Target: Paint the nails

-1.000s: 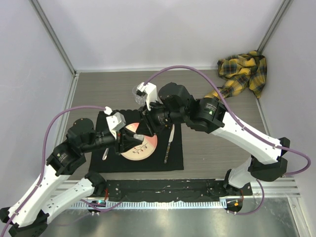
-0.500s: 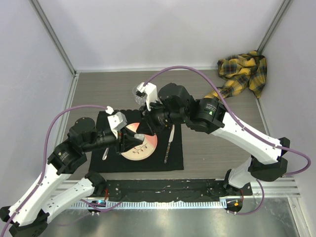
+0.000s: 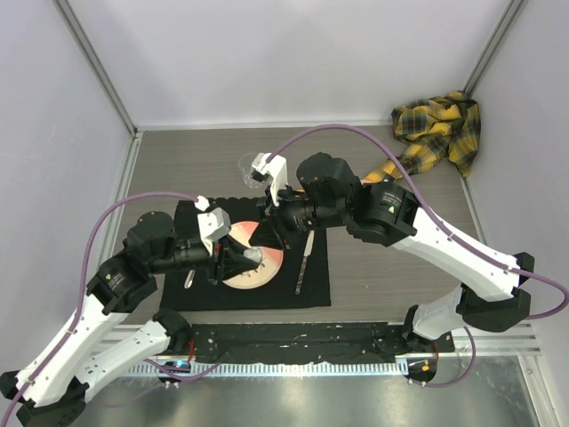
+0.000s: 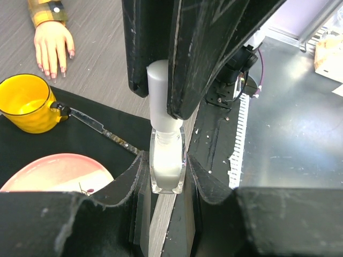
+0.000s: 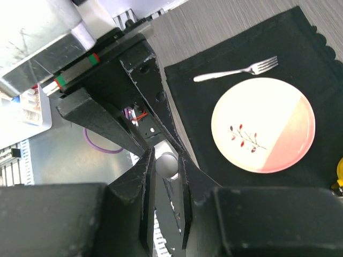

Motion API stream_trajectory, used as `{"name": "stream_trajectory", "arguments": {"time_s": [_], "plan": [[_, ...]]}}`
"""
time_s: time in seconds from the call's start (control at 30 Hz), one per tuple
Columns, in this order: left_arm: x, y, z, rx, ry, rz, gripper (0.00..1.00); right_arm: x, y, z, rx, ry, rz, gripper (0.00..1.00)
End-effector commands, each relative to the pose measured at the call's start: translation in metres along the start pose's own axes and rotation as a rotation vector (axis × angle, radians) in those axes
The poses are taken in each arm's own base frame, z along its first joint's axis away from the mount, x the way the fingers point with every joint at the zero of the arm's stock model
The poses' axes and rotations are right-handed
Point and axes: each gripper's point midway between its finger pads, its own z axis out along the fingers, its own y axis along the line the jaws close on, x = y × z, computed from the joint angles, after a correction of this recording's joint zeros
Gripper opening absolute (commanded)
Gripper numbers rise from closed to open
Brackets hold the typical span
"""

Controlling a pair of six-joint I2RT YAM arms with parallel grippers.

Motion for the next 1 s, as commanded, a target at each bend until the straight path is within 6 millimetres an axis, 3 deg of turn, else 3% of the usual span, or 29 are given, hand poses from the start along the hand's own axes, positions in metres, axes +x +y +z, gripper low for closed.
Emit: {"name": "stream_trajectory", "arguments": {"time_s": [0.0, 0.97], "plan": [[-0.0116, -0.0077, -0.0046, 0.027, -0.036, 0.042, 0.00, -0.0222, 0.0122, -0.0129, -0.047, -0.096, -0.045, 0.01], [-0.0081, -0.0024, -0.0051, -0.002, -0.018, 0.039, 0.00, -0.0241, 0.0076, -0.0209, -0.009, -0.112, -0.030, 0.01]]}}
